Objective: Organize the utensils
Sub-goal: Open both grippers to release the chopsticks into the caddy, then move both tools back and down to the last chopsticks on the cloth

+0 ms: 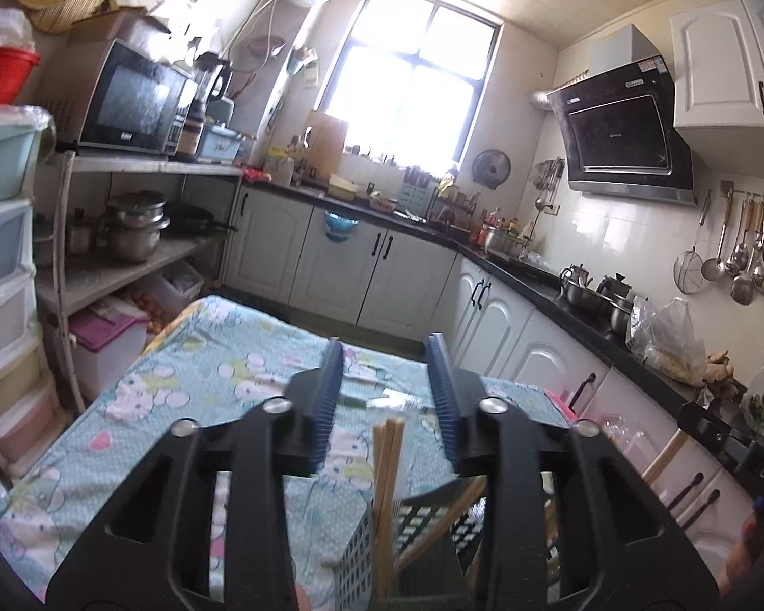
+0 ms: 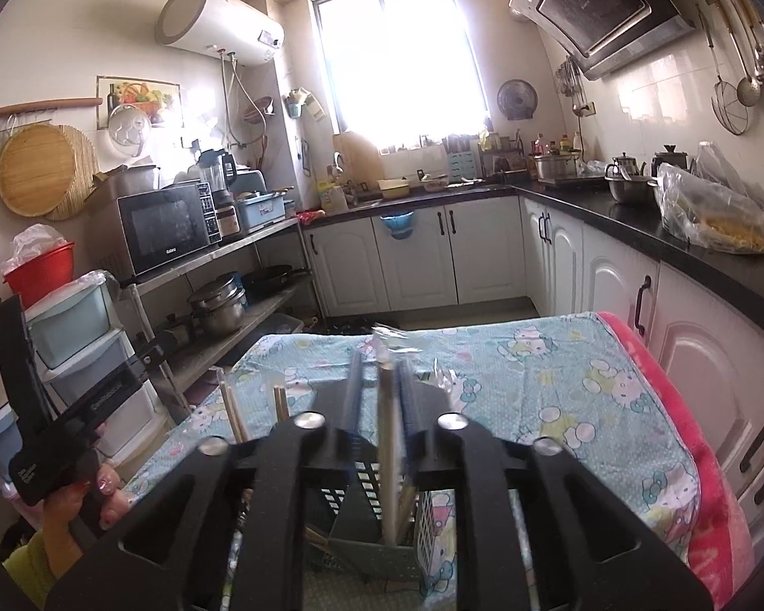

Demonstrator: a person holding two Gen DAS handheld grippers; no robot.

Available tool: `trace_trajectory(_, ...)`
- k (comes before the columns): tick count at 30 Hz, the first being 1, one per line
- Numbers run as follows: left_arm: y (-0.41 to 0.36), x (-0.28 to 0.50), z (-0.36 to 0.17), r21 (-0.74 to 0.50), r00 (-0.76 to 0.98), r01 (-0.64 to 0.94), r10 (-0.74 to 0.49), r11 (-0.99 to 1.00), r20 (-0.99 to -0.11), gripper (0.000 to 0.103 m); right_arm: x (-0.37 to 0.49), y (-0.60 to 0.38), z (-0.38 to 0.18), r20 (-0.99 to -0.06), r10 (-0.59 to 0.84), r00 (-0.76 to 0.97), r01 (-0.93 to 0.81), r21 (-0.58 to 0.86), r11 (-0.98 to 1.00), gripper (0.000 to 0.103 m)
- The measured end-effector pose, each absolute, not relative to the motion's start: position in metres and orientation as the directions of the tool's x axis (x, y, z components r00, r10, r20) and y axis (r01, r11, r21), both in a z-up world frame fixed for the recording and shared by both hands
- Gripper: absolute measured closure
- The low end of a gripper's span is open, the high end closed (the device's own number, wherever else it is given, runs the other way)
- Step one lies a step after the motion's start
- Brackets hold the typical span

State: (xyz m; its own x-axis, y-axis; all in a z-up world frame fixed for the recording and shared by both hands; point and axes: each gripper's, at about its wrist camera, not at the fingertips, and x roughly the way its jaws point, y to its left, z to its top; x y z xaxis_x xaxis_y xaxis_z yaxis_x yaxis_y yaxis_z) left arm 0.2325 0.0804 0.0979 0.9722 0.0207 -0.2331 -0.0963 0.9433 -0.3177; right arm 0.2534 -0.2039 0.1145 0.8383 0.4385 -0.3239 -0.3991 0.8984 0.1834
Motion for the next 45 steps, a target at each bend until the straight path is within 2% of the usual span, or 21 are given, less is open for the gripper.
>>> trace_trajectory(3, 0.087, 0.225, 0.095, -0.342, 0.965, -0.111, 0.019, 0.933, -0.26, 0.072, 0.25, -0.206, 0.112, -0.33, 0.441, 0.835, -0.4, 0.187, 0.897, 0.083)
trace_trajectory(7, 0.094, 0.217, 0.087, -0.375, 0.952, -0.111, -0.011, 0.92, -0.307, 0.062, 0.245, -0.21, 0.11, -0.328, 0.437, 0.838, -0.395, 0.19, 0.899, 0.076)
trace_trajectory(12, 0.097, 0.207, 0.078, -0.388, 0.938, -0.114, -0.029, 0.914, -0.345, 0.051, 0.238, -0.216, 0.109, -0.329, 0.434, 0.839, -0.391, 0.189, 0.901, 0.073)
trace_trajectory(18, 0.093, 0.196, 0.07, -0.39, 0.928, -0.099, -0.057, 0.915, -0.369, 0.036, 0.227, -0.219, 0.108, -0.326, 0.434, 0.84, -0.395, 0.183, 0.9, 0.067)
trace_trajectory(20, 0.09, 0.192, 0.067, -0.386, 0.924, -0.091, -0.067, 0.918, -0.377, 0.027, 0.223, -0.22, 0.107, -0.327, 0.431, 0.841, -0.394, 0.175, 0.902, 0.064)
trace_trajectory(28, 0.086, 0.18, 0.063, -0.385, 0.916, -0.068, -0.095, 0.92, -0.389, 0.011, 0.206, -0.224, 0.101, -0.338, 0.434, 0.835, -0.402, 0.164, 0.901, 0.06)
trace_trajectory(38, 0.079, 0.168, 0.047, -0.381, 0.897, -0.056, -0.121, 0.923, -0.424, 0.011, 0.187, -0.226, 0.086, -0.373, 0.436, 0.819, -0.405, 0.161, 0.9, 0.055)
trace_trajectory(45, 0.075, 0.163, 0.035, -0.356, 0.877, -0.06, -0.121, 0.933, -0.465, 0.011, 0.181, -0.229, 0.06, -0.435, 0.431, 0.79, -0.395, 0.176, 0.902, 0.055)
